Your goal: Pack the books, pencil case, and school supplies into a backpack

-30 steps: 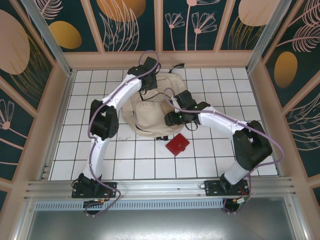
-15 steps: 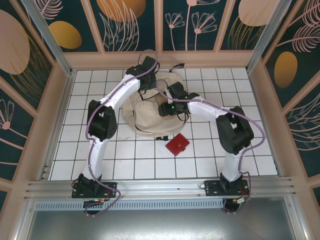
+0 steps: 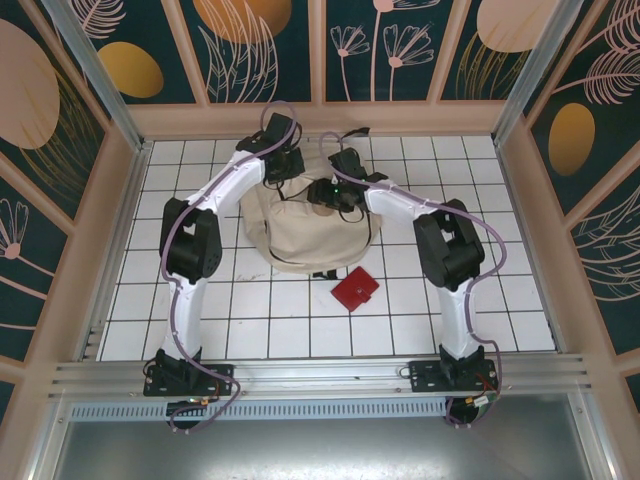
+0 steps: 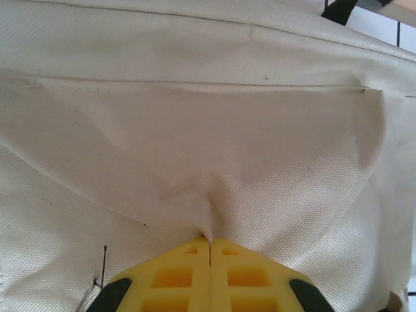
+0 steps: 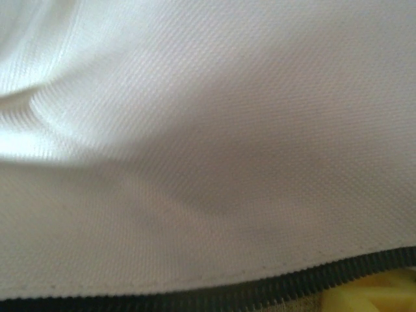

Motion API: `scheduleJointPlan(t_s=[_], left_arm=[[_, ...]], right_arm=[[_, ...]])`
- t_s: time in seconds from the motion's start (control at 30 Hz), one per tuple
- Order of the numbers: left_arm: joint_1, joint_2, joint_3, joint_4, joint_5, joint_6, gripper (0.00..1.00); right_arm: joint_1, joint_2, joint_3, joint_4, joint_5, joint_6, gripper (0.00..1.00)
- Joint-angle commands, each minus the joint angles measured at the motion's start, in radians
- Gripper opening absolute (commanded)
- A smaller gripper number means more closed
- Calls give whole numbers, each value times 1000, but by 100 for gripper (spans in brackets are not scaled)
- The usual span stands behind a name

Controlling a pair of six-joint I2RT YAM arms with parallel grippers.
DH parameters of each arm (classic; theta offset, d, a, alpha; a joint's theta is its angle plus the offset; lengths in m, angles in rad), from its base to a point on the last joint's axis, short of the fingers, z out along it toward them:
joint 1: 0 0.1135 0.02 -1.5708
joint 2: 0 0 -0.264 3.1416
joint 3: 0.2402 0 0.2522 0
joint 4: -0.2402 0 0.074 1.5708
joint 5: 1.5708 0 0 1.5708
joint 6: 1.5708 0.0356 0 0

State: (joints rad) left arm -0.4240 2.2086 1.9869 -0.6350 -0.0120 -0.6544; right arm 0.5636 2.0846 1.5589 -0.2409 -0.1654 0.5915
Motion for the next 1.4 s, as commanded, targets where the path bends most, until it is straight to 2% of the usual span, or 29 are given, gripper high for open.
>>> scheduleJointPlan(t_s=[0.0, 0.1, 0.23, 0.33, 0.47, 0.63, 0.7, 0.87, 1.03, 1.13, 1.27, 1.37], left_arm=[[14, -35, -13, 34, 56, -22, 0], [20, -32, -16, 37, 67, -20, 0], [24, -32, -27, 47, 72, -15, 0], [26, -36, -35, 56, 74, -14, 0], [27, -41, -43, 58, 78, -10, 0], [27, -48, -55, 63, 79, -10, 0], [27, -50, -59, 64, 82, -10, 0], [27, -58, -69, 65, 77, -7, 0], [27, -59, -68, 72, 84, -4, 0], [27, -57, -66, 72, 88, -4, 0], [29, -58, -68, 72, 90, -1, 0], [28, -58, -68, 73, 90, 2, 0]], right_arm=[[-2, 19, 43, 123, -50, 122, 71], [-1, -28, -24, 150, -144, 82, 76], [-9, -155, -187, 221, -223, 52, 76], [-11, -219, -276, 248, -254, 59, 73], [-11, -219, -332, 280, -282, 79, 62], [-11, -166, -284, 245, -237, 102, 51], [-11, -150, -254, 208, -188, 100, 50], [-11, -125, -217, 177, -158, 87, 50], [-11, -163, -263, 244, -168, 83, 53], [-11, -176, -315, 338, -226, 102, 49], [-11, -170, -308, 279, -160, 112, 44], [-41, -141, -285, 281, -159, 111, 41]])
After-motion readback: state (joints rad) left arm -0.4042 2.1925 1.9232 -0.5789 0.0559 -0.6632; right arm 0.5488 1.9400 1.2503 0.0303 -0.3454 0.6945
